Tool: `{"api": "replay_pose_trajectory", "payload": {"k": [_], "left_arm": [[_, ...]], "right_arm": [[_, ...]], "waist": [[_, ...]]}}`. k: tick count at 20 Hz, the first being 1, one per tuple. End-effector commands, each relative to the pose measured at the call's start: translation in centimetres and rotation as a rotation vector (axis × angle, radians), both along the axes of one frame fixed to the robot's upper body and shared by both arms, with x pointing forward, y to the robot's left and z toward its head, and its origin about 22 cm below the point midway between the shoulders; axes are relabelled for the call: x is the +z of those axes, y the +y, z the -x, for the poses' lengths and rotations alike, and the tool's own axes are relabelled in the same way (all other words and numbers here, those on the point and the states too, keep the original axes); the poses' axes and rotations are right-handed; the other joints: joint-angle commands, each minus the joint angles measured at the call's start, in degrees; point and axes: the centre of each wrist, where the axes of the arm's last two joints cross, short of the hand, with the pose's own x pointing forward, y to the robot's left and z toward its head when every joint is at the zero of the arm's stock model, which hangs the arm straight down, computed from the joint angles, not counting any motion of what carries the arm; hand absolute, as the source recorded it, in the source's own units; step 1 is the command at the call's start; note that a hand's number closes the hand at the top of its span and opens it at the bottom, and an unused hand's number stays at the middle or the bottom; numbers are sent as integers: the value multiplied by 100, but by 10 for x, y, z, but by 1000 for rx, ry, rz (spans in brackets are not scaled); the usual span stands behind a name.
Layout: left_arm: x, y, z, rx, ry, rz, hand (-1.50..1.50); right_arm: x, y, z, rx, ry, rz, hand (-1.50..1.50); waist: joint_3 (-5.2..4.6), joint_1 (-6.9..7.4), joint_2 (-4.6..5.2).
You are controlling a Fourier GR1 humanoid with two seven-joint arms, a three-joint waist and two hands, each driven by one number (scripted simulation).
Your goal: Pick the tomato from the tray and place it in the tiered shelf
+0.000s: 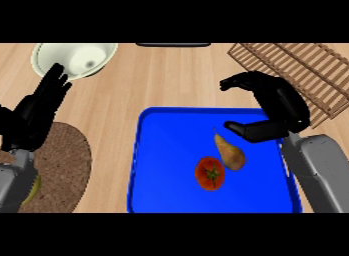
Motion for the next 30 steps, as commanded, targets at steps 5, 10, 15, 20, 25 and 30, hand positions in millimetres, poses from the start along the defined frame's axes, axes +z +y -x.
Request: {"api": "replay_pose_trajectory", "payload": {"k": [5,10,15,20,25,30], "left_arm": [[-17,-4,-2,30,51,35,0],[-27,-3,7,51,34,46,0],[-22,1,4,59,57,31,0],[-13,6,6,60,29,26,0],[-1,-9,1,22,36,47,0],[2,1,-4,29,32,38,0]], "right_arm": [[19,-28,8,318,-77,-11,-150],[58,-46,14,366,-97,401,-150],[133,-32,38,250,-380,860,-150],[132,4,77,105,-532,1073,-150],[99,53,120,62,-492,1092,-150],[84,69,138,75,-492,1257,-150]], "waist": [[0,-103,-60],[-11,-110,-91],[-21,-265,-188],[-10,-186,-141],[-3,-91,-76],[-3,-84,-61]]}}
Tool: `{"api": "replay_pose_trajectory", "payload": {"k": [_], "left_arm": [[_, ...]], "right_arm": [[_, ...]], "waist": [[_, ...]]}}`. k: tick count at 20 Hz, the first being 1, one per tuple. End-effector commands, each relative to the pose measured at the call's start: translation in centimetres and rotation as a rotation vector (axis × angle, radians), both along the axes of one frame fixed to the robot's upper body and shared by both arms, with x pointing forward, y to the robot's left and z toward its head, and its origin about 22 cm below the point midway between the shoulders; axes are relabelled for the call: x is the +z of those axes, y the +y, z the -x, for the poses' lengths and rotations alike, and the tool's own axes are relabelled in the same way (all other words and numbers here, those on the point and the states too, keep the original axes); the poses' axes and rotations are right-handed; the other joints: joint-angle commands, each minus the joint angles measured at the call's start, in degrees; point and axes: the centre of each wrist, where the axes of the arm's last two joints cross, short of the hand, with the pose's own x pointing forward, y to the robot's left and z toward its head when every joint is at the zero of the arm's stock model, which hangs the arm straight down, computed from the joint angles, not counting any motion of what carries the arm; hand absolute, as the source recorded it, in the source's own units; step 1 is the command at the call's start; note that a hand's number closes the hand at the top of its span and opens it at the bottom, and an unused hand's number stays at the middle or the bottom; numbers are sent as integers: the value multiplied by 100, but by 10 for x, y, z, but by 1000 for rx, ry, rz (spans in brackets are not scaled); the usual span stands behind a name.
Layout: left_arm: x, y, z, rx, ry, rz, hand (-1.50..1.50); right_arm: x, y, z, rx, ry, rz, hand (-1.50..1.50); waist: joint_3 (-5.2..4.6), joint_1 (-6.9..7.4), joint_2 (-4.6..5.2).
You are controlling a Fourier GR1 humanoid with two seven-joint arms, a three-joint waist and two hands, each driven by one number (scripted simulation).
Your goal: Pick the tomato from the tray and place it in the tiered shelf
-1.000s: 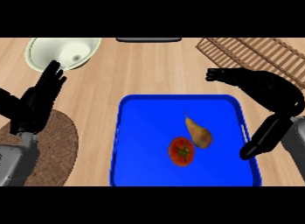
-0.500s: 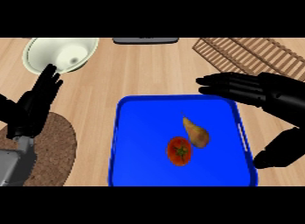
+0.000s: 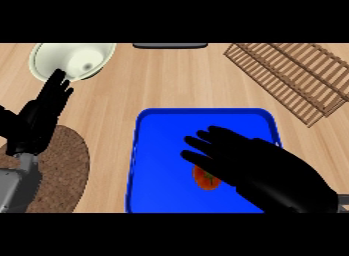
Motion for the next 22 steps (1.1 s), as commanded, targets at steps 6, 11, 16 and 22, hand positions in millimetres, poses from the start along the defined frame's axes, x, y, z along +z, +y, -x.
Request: {"api": "replay_pose_trajectory", "payload": {"k": [6,11,16,22], "left_arm": [[5,2,-6,10,-4,4,0],[-20,-6,1,-11,-6,-14,0],[-6,1,2,-4,0,-1,0],[10,-1,3,-3,11,5,0]], "right_arm": [[-23,24,16,-134,-102,204,-150],[-41,36,29,-142,-130,266,-150],[-43,5,21,-143,-112,286,-150],[-75,7,25,-142,-105,289,-150]], "waist": [[3,34,20],[2,32,22],[5,26,21],[6,34,20]]}}
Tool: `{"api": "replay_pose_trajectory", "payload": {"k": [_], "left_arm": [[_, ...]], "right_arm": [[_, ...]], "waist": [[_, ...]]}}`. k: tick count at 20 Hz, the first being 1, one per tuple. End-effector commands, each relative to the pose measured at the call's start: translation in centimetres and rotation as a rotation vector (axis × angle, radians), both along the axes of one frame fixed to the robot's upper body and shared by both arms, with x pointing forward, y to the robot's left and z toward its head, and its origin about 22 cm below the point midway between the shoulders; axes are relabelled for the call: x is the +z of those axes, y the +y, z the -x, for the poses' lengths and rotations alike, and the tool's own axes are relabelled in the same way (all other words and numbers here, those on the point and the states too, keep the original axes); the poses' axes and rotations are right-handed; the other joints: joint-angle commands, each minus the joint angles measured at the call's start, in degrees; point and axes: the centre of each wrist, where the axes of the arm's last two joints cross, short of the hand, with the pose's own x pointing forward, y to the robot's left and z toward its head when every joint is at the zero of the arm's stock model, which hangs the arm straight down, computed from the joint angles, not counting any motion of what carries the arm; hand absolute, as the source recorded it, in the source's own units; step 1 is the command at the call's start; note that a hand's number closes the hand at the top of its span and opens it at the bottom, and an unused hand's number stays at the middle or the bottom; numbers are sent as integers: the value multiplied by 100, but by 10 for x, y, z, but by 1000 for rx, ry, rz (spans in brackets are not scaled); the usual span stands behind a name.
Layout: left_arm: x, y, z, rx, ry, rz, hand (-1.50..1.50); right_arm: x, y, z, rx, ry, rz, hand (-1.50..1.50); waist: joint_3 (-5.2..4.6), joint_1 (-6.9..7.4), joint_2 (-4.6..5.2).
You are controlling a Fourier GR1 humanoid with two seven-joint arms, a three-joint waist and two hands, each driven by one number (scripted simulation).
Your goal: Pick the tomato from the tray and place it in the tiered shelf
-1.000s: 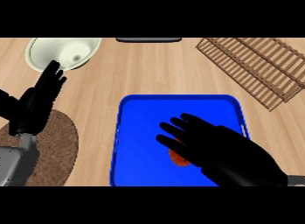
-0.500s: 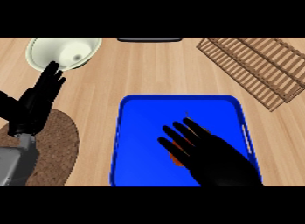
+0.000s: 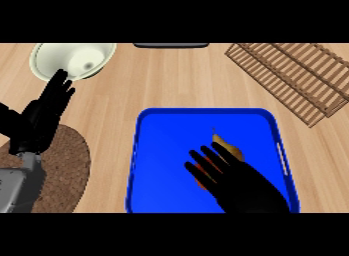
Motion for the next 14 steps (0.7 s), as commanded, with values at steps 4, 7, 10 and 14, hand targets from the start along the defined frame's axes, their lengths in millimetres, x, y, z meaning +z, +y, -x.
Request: {"api": "replay_pose_trajectory", "payload": {"k": [4,7,10,14], "left_arm": [[-7,-6,-2,-6,-3,6,0],[3,-12,-5,1,4,-15,0],[-3,-6,9,-2,-11,0,0],[8,4,-2,-2,-4,-12,0]], "right_arm": [[-17,13,-23,-15,0,-38,-150],[-28,8,-6,-14,7,-25,-150],[-49,9,-24,-31,6,-35,-150],[-34,21,-23,-27,26,-14,-150]], "waist": [[0,8,6],[0,-7,2],[1,16,3],[-1,4,1]]}}
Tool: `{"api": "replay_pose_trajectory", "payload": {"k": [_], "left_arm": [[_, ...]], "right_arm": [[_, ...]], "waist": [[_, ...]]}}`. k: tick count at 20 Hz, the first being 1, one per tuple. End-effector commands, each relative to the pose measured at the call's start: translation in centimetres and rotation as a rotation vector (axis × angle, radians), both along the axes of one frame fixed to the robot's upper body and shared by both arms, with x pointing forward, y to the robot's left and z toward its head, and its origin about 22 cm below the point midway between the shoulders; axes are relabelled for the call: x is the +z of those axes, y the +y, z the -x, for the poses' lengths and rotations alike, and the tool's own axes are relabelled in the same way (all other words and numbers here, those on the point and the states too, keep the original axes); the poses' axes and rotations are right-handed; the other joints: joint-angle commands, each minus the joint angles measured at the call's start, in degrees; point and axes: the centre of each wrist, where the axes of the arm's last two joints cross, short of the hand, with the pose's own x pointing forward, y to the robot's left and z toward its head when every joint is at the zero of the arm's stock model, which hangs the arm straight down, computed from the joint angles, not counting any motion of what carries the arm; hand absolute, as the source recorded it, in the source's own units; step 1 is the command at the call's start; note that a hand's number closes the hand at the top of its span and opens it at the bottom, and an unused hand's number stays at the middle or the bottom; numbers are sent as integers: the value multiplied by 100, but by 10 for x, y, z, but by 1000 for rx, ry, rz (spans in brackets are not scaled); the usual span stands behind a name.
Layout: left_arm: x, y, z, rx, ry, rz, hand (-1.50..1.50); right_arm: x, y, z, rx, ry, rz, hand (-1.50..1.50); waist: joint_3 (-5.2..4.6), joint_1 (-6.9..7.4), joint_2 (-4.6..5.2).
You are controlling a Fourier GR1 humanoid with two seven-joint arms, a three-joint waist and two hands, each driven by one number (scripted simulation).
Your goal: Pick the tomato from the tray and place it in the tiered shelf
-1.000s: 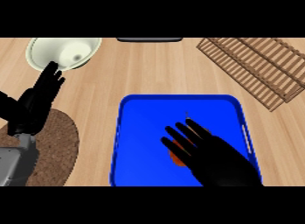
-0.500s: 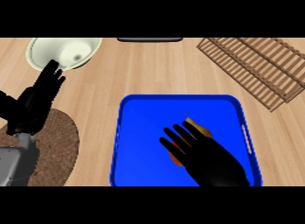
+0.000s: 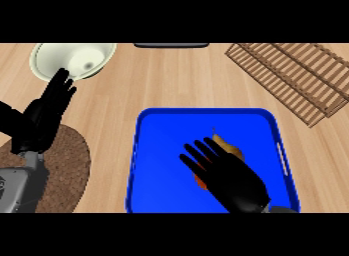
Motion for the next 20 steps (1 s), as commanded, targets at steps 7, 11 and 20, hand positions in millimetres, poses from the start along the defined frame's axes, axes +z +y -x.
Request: {"api": "replay_pose_trajectory", "payload": {"k": [7,11,20], "left_arm": [[-17,8,-6,2,24,4,0],[-1,-6,2,-4,13,-2,0],[-21,-6,12,19,24,16,0]], "right_arm": [[-31,1,-8,-3,61,15,-150],[-61,20,-34,5,79,34,150],[-65,24,-21,54,-5,8,150]], "waist": [[-1,-11,1],[1,23,2],[0,18,-3]]}}
